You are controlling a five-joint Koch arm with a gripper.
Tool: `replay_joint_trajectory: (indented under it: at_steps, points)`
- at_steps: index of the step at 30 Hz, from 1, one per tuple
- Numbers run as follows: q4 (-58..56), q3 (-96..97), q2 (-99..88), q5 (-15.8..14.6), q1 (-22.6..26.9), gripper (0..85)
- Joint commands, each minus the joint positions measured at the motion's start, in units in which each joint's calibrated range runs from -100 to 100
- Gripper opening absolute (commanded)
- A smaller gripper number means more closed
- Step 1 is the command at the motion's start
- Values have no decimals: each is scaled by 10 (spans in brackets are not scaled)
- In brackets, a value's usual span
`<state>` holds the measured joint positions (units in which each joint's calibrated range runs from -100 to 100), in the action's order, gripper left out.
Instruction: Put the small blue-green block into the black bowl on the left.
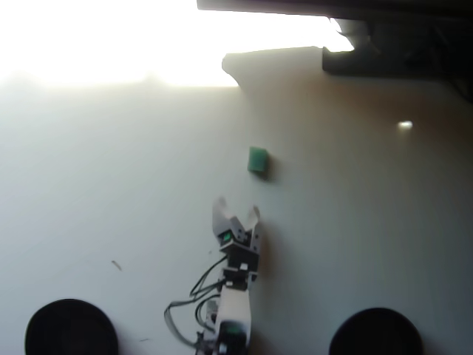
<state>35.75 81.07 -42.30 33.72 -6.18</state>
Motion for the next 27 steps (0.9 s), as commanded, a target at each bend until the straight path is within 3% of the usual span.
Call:
replay_joint_trajectory:
  at_steps: [1,8,27]
  points:
    - [122,-55,72,43,0,464]
    - [139,-136,178,93,-12,463]
    - [143,-291,392,141,-35,468]
